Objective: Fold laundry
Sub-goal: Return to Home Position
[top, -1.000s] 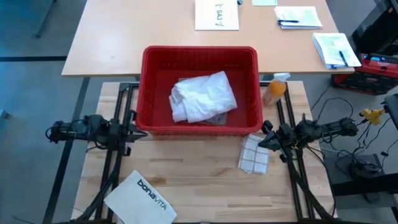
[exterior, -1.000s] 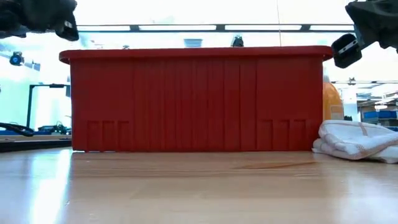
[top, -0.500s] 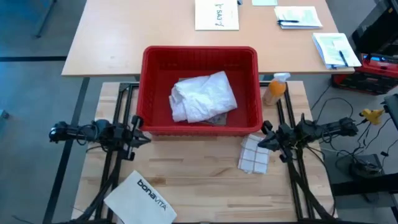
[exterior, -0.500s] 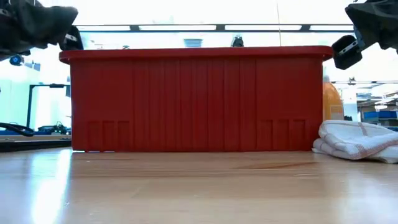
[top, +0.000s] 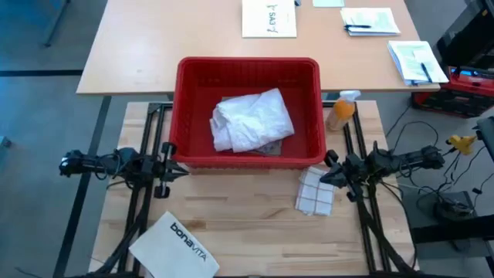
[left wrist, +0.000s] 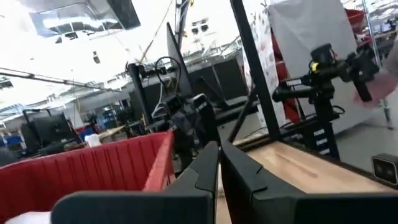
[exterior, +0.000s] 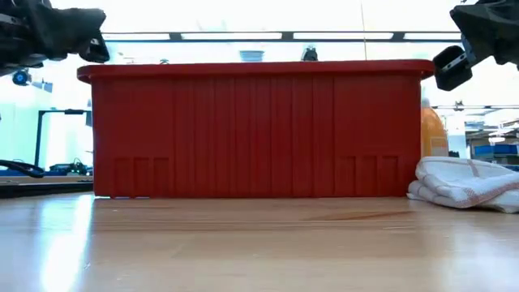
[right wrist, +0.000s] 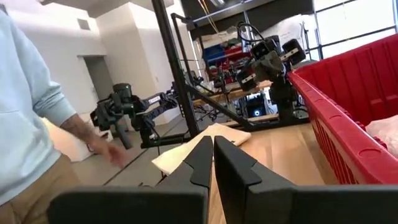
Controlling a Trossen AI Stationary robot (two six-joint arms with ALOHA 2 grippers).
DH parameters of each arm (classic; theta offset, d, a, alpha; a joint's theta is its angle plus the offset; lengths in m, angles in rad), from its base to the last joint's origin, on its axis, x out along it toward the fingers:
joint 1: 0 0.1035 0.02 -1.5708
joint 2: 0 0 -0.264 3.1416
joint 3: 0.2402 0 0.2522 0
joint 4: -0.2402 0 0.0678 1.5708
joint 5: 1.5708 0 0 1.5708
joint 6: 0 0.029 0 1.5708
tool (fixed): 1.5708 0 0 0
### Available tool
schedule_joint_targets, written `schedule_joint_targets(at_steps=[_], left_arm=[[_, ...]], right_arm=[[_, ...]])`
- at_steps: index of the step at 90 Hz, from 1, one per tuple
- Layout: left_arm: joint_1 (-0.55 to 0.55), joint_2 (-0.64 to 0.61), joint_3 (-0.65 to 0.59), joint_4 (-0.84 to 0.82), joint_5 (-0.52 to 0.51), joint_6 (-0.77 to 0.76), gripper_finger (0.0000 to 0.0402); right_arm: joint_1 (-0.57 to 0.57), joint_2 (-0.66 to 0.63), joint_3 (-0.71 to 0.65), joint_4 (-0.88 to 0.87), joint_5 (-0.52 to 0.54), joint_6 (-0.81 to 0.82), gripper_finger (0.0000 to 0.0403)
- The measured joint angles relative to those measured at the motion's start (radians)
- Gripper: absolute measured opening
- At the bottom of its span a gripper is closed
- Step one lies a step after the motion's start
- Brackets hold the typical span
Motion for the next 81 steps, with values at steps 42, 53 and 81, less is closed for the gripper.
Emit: schedule_joint_targets(at_steps=[42,53,81], left_arm=[[0.000,0.055,0.000,0.004,0.005,0.008,0.0000],[0.000,0.076,0.000,0.006,0.005,0.008,0.0000],[0.000,0.133,0.001,0.015,0.005,0.017,0.0000]], right_arm=[[0.000,0.000,0.000,-0.002,0.000,0.000,0.0000],[0.000,0.000,0.000,-0.002,0.000,0.000,0.0000],[0.000,0.000,0.000,-0.002,0.000,0.000,0.0000]])
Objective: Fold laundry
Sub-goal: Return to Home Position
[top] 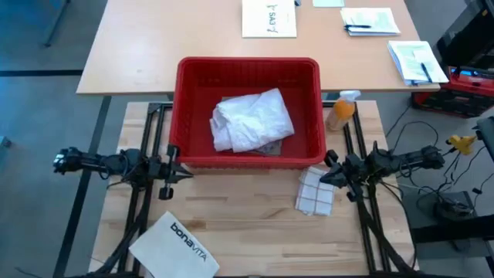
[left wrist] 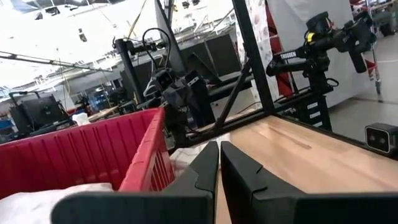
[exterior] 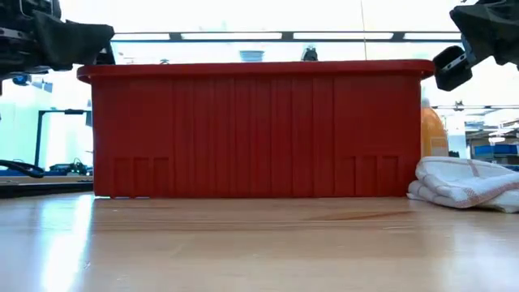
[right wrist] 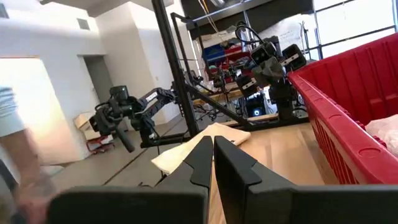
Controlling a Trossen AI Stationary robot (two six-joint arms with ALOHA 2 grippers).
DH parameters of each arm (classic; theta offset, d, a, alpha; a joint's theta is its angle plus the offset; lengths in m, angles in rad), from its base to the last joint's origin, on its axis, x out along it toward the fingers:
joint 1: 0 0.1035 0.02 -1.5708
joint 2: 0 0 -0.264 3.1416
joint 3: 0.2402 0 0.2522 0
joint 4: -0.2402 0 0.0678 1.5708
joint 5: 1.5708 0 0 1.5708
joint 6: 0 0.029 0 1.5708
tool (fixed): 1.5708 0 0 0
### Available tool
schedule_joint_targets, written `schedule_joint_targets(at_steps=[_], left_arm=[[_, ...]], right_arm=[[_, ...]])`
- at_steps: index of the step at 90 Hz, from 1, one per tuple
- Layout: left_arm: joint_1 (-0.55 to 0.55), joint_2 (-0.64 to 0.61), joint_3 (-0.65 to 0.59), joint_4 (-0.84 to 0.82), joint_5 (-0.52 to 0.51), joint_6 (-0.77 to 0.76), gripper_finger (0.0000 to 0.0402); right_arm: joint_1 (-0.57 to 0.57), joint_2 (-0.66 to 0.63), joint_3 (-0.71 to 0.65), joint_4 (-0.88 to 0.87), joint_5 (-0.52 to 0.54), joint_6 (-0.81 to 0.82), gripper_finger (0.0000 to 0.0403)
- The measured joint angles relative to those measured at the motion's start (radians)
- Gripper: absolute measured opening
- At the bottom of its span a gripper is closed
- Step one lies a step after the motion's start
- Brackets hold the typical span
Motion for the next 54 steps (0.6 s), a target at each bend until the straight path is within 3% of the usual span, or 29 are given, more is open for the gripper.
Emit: schedule_joint_targets(at_steps=[54], left_arm=[[0.000,0.016,0.001,-0.004,0.000,-0.005,0.0000]], right_arm=[[0.000,0.000,0.000,-0.001,0.000,0.000,0.0000]])
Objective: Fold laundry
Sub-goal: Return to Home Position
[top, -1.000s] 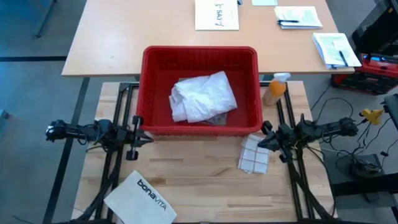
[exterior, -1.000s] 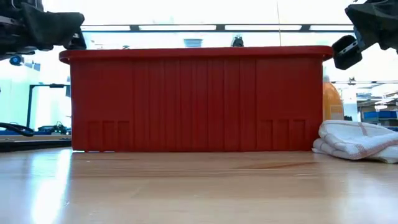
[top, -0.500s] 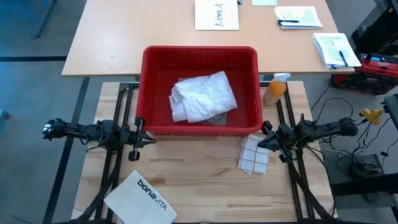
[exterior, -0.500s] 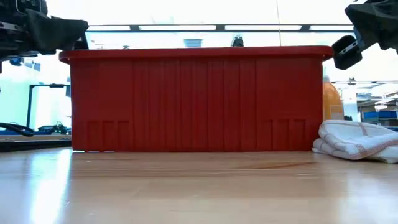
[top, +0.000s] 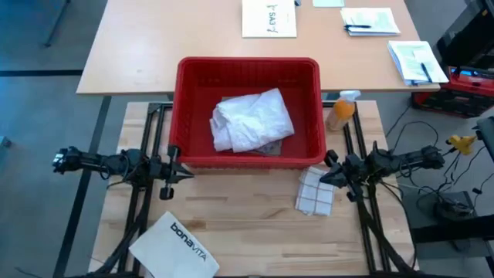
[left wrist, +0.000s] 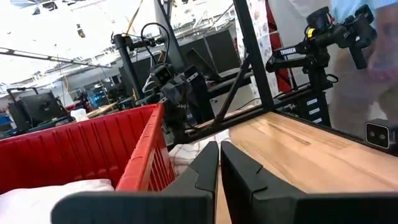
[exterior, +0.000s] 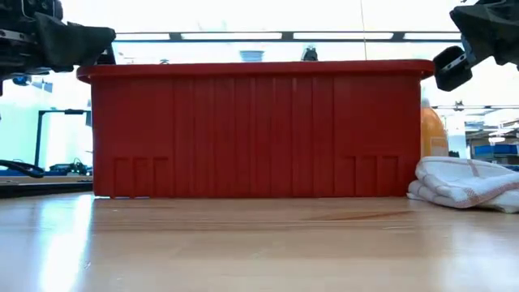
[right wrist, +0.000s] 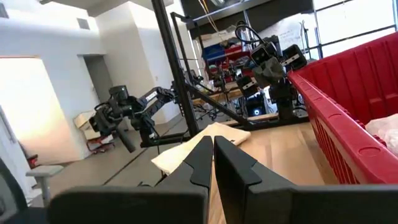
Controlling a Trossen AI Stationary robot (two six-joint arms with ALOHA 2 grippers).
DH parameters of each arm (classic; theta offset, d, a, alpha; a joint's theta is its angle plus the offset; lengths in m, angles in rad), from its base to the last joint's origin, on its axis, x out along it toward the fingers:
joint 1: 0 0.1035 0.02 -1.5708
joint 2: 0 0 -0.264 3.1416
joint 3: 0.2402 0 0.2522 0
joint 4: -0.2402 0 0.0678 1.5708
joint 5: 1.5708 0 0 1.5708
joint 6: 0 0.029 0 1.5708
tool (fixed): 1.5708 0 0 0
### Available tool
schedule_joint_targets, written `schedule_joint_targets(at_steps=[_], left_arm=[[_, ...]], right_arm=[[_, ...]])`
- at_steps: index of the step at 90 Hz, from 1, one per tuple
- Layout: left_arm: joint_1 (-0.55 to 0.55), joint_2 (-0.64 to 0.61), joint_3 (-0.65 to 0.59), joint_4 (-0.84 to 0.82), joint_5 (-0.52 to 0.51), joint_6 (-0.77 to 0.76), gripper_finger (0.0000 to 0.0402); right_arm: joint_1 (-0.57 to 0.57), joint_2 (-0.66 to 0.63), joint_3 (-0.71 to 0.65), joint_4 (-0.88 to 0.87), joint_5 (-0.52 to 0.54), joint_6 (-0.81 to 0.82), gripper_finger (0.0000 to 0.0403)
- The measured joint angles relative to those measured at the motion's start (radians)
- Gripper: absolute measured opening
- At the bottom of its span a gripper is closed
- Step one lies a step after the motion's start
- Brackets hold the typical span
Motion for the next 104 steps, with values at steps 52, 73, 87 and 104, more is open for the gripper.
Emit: schedule_joint_targets(at_steps=[52,73,87,104], left_arm=[[0.000,0.002,-0.002,0.022,0.001,-0.007,0.0000],[0.000,0.002,-0.002,0.024,0.002,-0.006,0.0000],[0.000,0.002,-0.002,0.025,0.002,-0.005,0.0000],[0.000,0.002,-0.002,0.026,0.002,-0.004,0.0000]], right_arm=[[0.000,0.000,0.000,0.000,0.000,0.000,0.0000],[0.000,0.000,0.000,0.000,0.000,0.000,0.0000],[0.000,0.000,0.000,0.000,0.000,0.001,0.0000],[0.000,0.000,0.000,0.000,0.000,0.001,0.0000]])
